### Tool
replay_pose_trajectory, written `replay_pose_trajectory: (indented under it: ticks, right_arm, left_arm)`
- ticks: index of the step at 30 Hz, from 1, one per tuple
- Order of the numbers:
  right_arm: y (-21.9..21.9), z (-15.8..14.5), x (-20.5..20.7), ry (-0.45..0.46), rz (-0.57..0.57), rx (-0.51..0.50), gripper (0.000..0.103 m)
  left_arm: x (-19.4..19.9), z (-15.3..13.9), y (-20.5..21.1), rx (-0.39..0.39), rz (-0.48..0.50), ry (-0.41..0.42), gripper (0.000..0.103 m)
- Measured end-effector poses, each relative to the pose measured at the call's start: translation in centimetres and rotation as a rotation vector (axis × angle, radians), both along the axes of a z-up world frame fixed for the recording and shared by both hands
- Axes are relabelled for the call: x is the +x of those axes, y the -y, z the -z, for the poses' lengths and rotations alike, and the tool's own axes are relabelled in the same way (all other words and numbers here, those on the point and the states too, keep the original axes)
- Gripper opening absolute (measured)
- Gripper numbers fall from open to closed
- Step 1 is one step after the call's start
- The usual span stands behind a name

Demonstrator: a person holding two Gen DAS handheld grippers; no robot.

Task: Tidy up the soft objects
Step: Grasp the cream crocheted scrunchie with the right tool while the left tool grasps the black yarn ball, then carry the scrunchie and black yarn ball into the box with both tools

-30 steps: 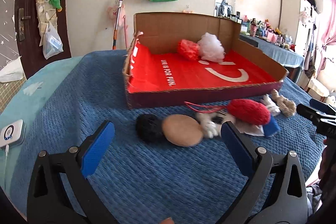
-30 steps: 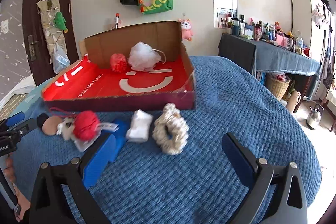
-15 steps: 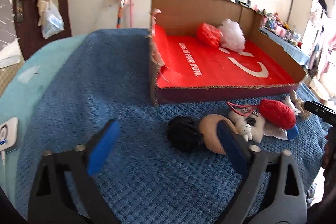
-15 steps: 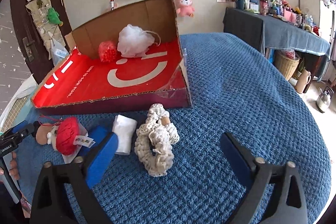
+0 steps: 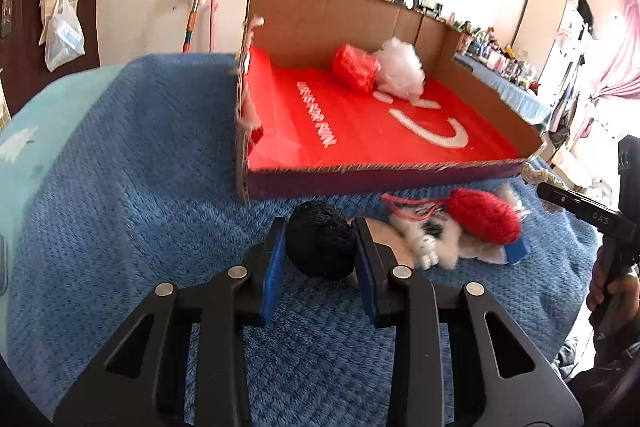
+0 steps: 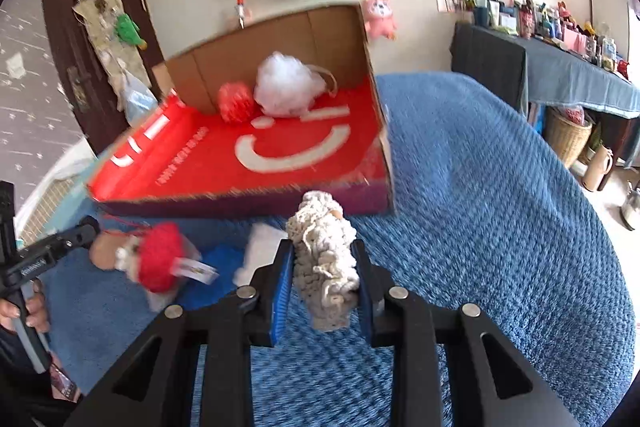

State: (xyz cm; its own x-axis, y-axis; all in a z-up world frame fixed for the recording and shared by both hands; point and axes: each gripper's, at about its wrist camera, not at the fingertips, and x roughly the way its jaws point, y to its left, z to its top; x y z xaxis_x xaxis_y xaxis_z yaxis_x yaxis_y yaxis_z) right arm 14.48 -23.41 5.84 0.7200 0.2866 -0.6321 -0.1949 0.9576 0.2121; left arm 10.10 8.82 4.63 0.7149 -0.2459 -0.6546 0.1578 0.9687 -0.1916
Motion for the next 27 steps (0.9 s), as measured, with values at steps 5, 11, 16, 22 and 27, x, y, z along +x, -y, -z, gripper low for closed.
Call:
replay_pose_trajectory:
  ticks: [5,11,16,22,27]
  right_arm:
    - [-1.3,-2.5,-1.4,0.084,-0.031,-0.014,0.030]
    - [-3.0,-2.7,-1.2,0.086,-0.068,-0.015,0.030]
    - [-4.1,-2.4,-1.7,0.085,-0.102,0.002,0.030]
    - [-5.2,-1.9,-1.8,0.069,-0.140,-0.007,0.030]
    - [-5.2,-1.8,-1.9,0.068,-0.139,-0.002,0.030]
  left_arm:
    - [-1.2,-1.9,0.5,-0.008,0.019,0.058,0.030]
    - [-1.8,-2.5,1.5,-0.020,0.042,0.081,0.030]
    - [-2.4,-2.8,2.6,-0.033,0.059,0.098,0.030]
    - [-3.4,-3.1,3.9,-0.052,0.078,0.118,0.030]
    - [-3.5,-3.1,4.9,-0.037,0.102,0.122,0.030]
